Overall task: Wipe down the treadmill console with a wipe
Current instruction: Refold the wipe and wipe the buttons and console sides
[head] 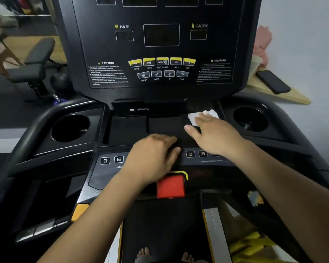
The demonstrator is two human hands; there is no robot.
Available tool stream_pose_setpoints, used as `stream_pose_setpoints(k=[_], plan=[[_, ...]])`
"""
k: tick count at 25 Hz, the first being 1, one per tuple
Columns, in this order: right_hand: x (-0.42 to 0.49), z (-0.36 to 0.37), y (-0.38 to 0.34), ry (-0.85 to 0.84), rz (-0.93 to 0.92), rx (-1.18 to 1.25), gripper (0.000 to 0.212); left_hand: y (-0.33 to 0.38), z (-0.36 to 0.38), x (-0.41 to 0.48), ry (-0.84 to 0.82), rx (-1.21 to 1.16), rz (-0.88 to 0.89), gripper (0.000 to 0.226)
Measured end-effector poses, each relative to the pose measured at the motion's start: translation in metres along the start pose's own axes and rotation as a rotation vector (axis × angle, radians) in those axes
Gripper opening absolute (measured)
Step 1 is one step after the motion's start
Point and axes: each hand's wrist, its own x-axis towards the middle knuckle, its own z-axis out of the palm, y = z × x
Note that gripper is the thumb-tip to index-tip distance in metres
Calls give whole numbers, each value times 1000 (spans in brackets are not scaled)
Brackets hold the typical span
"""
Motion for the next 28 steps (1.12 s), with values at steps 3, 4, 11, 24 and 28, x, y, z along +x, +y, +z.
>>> stream_pose_setpoints(k=[3, 4, 11, 24, 28], plan=[[-23, 10, -15, 150, -20, -194, 85, -20, -6, -9, 56, 102, -89, 40], [-28, 13, -24, 164, -57, -209, 84, -26, -7, -11, 72, 121, -118, 41], [1, 0, -28, 58, -26, -105, 73, -28, -6, -19, 114, 78, -131, 37], [-32, -1, -48, 139, -62, -103, 67, -27, -14, -13, 52, 71, -171, 35], [-33, 1, -73, 78, -267, 153, 60, -32, -21, -17, 92, -113, -162, 34]])
